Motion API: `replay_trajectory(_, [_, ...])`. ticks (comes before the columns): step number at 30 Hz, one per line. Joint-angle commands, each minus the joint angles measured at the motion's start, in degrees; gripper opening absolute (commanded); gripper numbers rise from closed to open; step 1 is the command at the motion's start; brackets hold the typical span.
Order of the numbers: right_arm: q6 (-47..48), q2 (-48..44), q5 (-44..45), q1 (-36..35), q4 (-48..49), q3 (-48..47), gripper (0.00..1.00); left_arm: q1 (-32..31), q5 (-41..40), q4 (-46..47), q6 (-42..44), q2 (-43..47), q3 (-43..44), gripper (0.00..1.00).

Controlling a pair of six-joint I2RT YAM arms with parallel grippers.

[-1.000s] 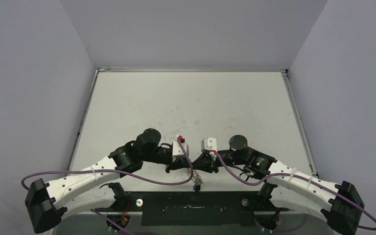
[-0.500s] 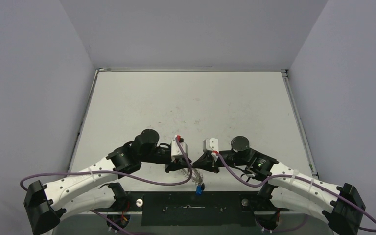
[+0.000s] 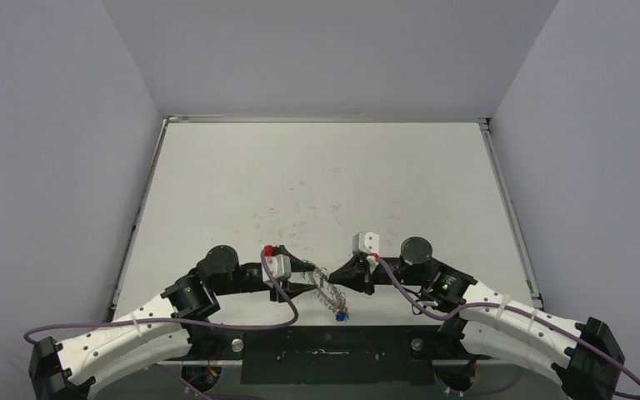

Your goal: Put the keys on the keyring

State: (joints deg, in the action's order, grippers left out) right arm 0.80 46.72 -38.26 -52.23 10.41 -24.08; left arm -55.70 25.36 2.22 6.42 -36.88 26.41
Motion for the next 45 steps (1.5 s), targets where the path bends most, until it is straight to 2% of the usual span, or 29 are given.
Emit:
replay_trajectory(1, [-4.3, -1.2, -0.3, -0.2, 12.9, 0.8, 0.00, -0.4, -0.9, 18.8, -5.2, 2.5, -7.0, 0.40])
replay_trajectory(3, [-5.0, -0.9, -0.9, -0.2, 13.9, 0.9, 0.00, -0.4, -1.0, 26.0, -6.1, 2.4, -10.2, 0.38])
replay_trajectory(5, [-5.5, -0.7, -1.2, -0.2, 14.6, 0.8, 0.00, -0.4, -1.2, 29.4, -6.1, 2.0, -11.7, 0.34])
replay_trajectory(9, [-6.3, -0.7, -1.4, -0.2, 15.6, 0.9, 0.00, -0.5, -1.3, 31.3, -6.1, 0.2, -11.9, 0.27])
replay_trajectory(17, [-6.8, -0.3, -1.4, -0.2, 16.4, 1.0, 0.00, -0.6, -0.2, 32.4, -6.1, -2.9, -11.9, 0.01])
replay_trajectory(18, [-6.9, -0.3, -1.4, -0.2, 16.4, 1.0, 0.00, -0.7, 0.0, 31.8, -6.1, -3.2, -11.8, 0.00])
replay_trajectory(24, [-7.2, -0.4, -1.4, -0.2, 17.1, 1.0, 0.00, -0.8, 0.4, 28.9, -5.7, -3.4, -12.2, 0.01])
replay_trajectory(27, [-7.4, -0.4, -1.5, -0.2, 17.3, 1.0, 0.00, -0.9, 0.3, 28.9, -5.6, -3.3, -12.2, 0.27])
replay_trajectory(29, [-7.5, -0.3, -1.6, -0.3, 17.3, 1.0, 0.00, -1.0, 0.3, 30.1, -5.8, -3.3, -12.3, 0.32])
replay_trajectory(32, [-7.5, -0.3, -1.6, -0.3, 17.3, 1.1, 0.00, -1.1, 0.3, 33.1, -6.0, -3.8, -12.2, 0.33])
replay_trajectory(36, [-7.5, -0.2, -1.6, -0.4, 17.2, 1.3, 0.00, -1.3, 0.3, 36.3, -6.1, -4.5, -12.1, 0.28])
replay_trajectory(41, [-7.6, 0.1, -1.5, -0.3, 17.2, 1.2, 0.00, -1.3, 1.0, 36.9, -7.6, -5.4, -11.5, 0.13])
replay_trajectory(44, [-7.5, 0.1, -1.6, -0.4, 17.3, 1.2, 0.00, -1.4, 1.2, 35.8, -7.0, -5.4, -11.3, 0.00])
replay_trajectory(45, [-7.6, 0.1, -1.6, -0.3, 17.3, 1.2, 0.00, -1.3, 1.3, 35.1, -6.7, -5.2, -11.2, 0.00])
